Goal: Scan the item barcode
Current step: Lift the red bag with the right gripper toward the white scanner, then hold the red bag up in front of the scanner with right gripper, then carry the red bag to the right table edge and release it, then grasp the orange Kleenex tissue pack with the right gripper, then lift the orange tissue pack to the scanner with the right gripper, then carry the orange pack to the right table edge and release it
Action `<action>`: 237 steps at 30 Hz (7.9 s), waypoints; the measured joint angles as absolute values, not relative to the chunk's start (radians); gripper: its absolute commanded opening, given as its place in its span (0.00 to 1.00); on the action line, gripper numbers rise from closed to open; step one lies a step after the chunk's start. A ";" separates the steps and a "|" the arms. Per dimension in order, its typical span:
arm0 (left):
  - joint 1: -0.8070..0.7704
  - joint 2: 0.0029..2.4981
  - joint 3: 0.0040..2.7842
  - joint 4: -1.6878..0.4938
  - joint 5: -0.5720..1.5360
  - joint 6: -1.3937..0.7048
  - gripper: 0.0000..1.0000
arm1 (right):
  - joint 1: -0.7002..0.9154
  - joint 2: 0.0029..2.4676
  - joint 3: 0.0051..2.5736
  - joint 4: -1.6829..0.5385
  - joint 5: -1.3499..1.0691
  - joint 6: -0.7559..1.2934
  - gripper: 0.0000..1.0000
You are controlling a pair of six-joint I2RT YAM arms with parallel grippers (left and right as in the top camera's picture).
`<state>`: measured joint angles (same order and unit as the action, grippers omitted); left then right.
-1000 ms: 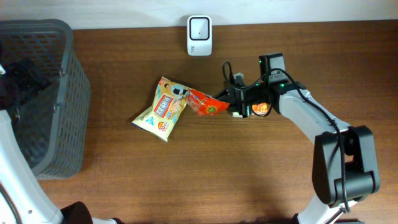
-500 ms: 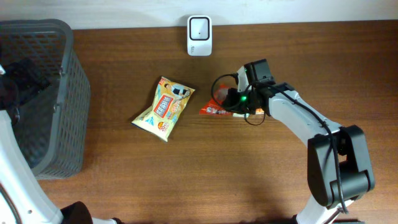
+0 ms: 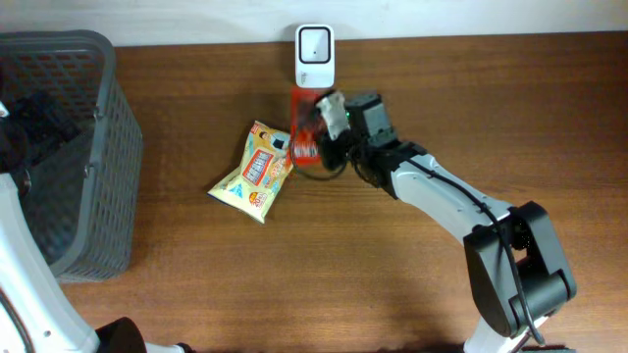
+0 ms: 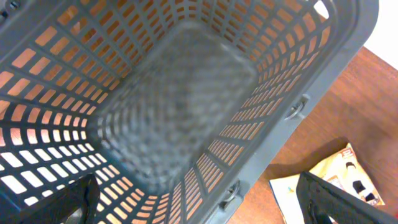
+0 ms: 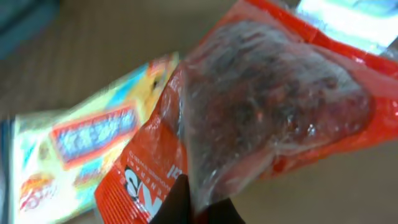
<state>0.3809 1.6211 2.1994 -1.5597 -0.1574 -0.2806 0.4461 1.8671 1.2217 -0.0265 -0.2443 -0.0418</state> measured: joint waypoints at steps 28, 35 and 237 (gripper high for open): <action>0.381 1.621 2.199 -1.560 -0.157 -0.281 0.99 | 0.360 2.362 1.821 0.147 -0.168 0.130 0.04; 0.381 1.621 2.199 -1.560 -0.157 -0.281 0.99 | 0.361 2.362 1.822 0.078 -0.294 0.170 0.04; 0.381 1.621 2.199 -1.560 -0.157 -0.281 0.99 | -0.540 2.335 1.945 -0.829 0.274 0.132 0.48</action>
<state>0.3809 1.6215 2.1994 -1.5600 -0.1574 -0.2806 -0.5400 2.3348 1.9450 -0.8288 0.2745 0.1318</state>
